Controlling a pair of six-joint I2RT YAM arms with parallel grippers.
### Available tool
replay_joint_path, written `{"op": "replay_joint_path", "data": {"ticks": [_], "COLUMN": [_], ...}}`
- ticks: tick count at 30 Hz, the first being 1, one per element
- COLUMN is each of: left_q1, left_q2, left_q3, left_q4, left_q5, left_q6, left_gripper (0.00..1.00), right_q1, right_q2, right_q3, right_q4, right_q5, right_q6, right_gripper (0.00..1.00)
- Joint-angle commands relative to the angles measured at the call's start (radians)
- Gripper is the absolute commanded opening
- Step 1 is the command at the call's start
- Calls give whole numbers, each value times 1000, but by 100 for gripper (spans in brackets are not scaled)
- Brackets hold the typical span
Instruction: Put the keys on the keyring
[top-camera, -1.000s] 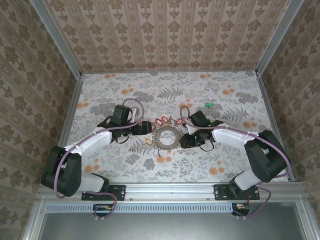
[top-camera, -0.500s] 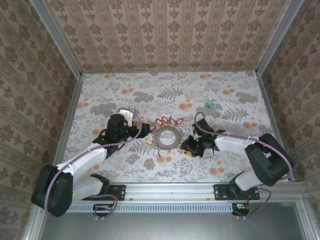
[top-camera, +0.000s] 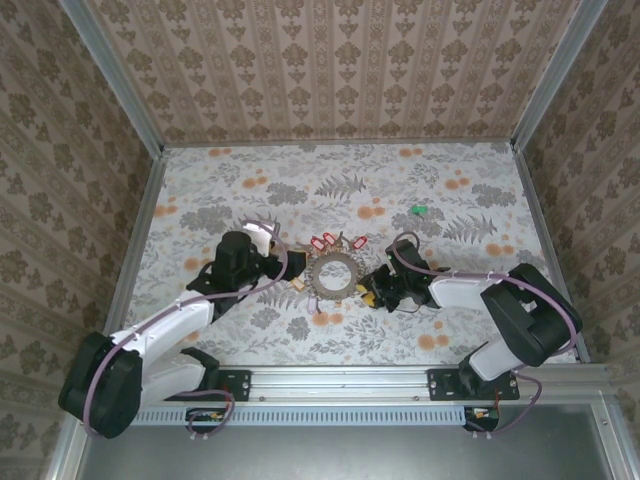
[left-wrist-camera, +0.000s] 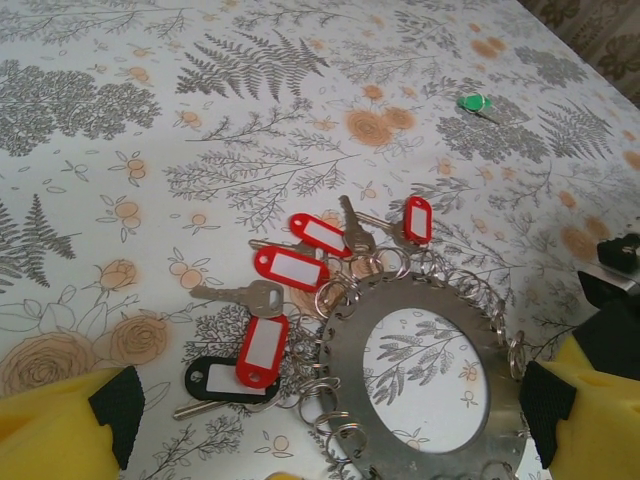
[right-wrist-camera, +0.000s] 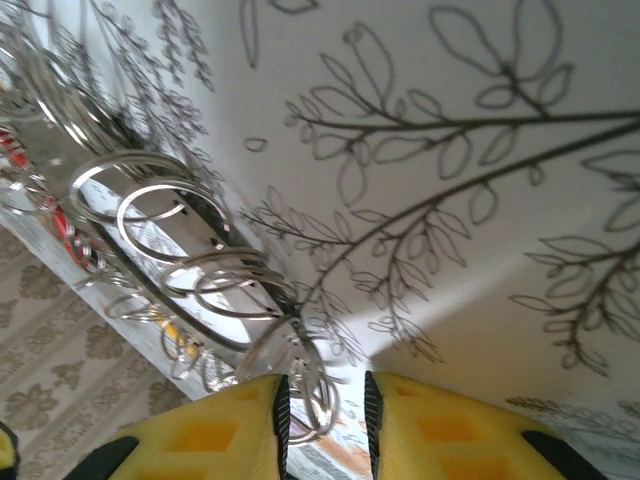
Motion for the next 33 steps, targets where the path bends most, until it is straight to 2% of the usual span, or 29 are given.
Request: {"op": "replay_joint_path", "data": {"ticks": [1, 12, 19, 23, 25, 28, 33], "left_q1": [-13, -31, -51, -53, -52, -54, -54], "left_q2": [-26, -41, -110, -128, -136, -150, -85], "left_q3": [0, -1, 0, 31, 60, 113, 186], "left_q4": [8, 5, -6, -12, -20, 3, -25], "left_q5": [-12, -22, 44, 161, 161, 238, 295], "left_q6": [31, 44, 109, 227, 202, 175, 241], "left_gripper": [100, 100, 100, 100, 100, 100, 99], "right_q1": [-2, 23, 27, 26, 27, 25, 25], "right_q2": [19, 26, 0, -40, -73, -123, -223], "right_q3": [5, 7, 7, 36, 60, 117, 215], "right_q4": [32, 28, 22, -63, -131, -254, -428], "right_q5": [13, 23, 32, 47, 59, 95, 149], "right_q6": [91, 136, 144, 82, 33, -72, -251], "right_gripper": [27, 14, 0, 0, 0, 0, 0]}}
